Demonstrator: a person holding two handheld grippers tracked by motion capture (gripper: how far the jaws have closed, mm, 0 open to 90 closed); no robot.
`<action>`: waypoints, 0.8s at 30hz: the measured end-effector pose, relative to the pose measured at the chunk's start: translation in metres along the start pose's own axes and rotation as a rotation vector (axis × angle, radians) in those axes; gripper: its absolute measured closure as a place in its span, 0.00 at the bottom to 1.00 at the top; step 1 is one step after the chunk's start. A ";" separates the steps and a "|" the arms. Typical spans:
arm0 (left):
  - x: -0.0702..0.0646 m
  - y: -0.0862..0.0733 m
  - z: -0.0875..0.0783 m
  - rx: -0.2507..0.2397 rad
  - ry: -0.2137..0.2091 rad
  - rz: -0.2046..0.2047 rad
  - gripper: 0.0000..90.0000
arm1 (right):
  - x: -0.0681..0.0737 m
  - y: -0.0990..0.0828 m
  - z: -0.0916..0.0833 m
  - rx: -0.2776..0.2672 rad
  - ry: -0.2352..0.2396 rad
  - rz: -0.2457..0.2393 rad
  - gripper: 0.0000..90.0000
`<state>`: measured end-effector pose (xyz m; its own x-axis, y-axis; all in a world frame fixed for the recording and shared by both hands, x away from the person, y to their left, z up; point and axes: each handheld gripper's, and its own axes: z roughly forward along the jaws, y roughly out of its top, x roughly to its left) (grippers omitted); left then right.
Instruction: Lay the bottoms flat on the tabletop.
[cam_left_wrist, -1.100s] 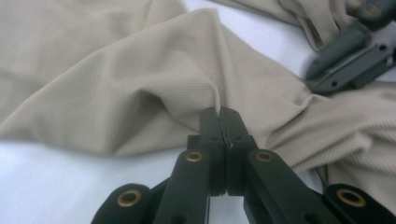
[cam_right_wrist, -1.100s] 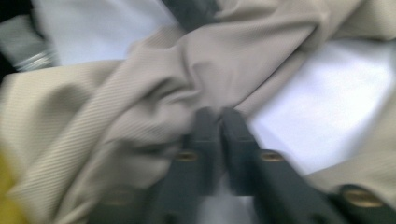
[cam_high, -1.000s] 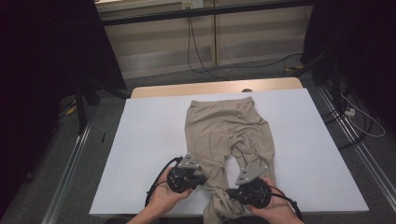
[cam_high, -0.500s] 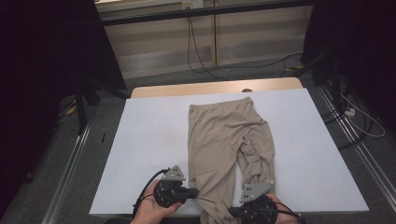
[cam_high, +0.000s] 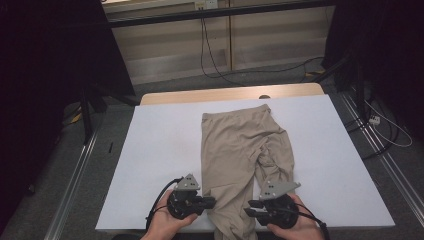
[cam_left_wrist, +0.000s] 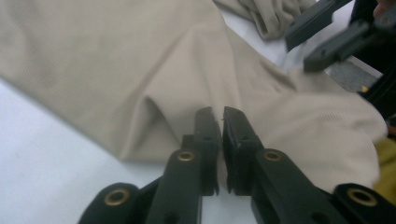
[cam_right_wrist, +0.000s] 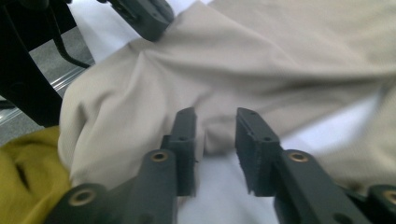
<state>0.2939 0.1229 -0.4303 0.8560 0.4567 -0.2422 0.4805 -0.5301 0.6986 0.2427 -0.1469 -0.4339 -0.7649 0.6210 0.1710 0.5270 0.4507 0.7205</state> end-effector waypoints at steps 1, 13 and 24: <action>0.001 0.002 0.001 -0.001 0.005 0.000 0.98 | 0.000 0.003 0.005 0.003 0.000 -0.007 0.71; 0.037 -0.002 -0.005 -0.031 0.133 -0.079 0.75 | 0.002 0.006 0.030 0.062 -0.094 -0.091 0.97; 0.044 0.002 0.015 0.026 0.201 -0.064 0.61 | -0.034 0.008 -0.011 -0.064 -0.120 0.018 0.99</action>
<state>0.3356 0.1317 -0.4495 0.7696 0.6219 -0.1449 0.5399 -0.5124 0.6679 0.2688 -0.1711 -0.4264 -0.7039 0.7024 0.1051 0.5120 0.3994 0.7605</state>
